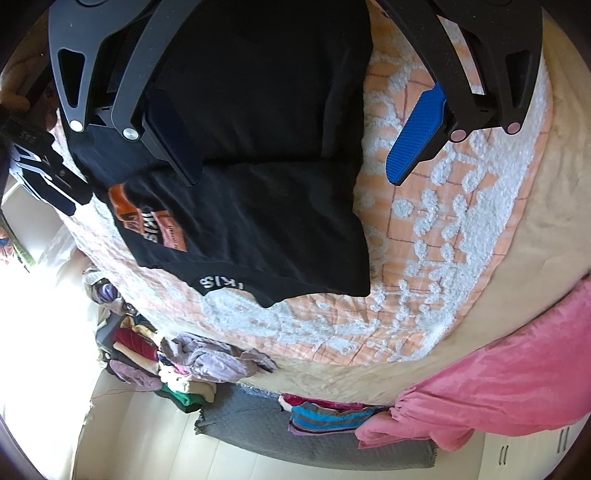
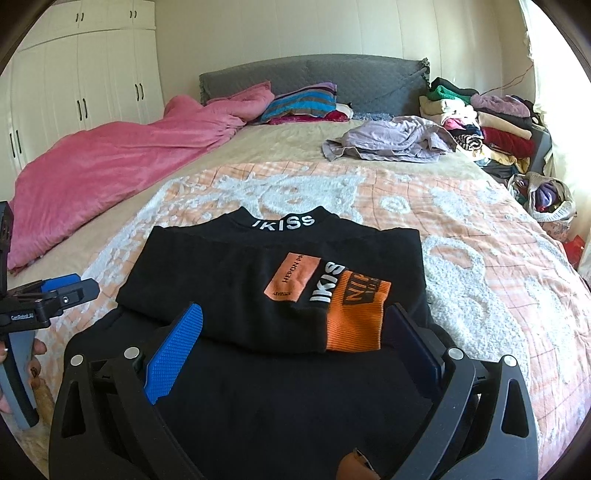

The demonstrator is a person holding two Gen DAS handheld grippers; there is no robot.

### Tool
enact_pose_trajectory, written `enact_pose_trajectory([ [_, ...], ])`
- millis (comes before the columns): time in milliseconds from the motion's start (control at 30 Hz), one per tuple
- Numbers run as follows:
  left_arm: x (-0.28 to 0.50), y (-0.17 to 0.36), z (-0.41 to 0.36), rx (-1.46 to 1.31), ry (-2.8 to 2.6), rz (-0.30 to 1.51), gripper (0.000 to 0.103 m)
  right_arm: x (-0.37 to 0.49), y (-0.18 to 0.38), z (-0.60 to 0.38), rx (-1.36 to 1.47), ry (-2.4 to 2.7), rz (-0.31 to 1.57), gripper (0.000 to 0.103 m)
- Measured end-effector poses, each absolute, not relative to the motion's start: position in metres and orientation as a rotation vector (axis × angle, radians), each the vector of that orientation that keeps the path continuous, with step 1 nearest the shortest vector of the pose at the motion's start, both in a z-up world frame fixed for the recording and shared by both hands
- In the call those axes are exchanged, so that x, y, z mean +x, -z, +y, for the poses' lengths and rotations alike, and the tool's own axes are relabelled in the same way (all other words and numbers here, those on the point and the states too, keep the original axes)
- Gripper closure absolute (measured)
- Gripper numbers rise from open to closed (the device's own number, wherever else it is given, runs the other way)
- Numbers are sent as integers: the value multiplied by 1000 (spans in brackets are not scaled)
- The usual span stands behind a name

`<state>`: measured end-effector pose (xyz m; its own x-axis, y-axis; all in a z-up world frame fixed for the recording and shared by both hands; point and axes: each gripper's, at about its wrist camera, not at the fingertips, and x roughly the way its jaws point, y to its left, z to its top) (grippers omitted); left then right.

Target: Fold small clothes

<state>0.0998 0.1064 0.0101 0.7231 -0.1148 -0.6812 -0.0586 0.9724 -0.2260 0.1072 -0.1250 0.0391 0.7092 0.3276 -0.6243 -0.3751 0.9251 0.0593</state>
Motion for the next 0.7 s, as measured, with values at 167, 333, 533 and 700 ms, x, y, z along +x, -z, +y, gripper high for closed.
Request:
enact_pose_trajectory([
  [167,90,-15,106,-230,24,766,10,97,-44,-132,-79,-387,665,5],
  [333,78,-21,109,-224,7,763,10,88,-48,-141,-79,-382,655,5],
  [533,62,-25,111,-202,-18,767,10,79,-50,-149,-81,-380,654,5],
  [700,49,-24,113,-176,-50,777,10,72,-52,-156,-84,-374,651,5],
])
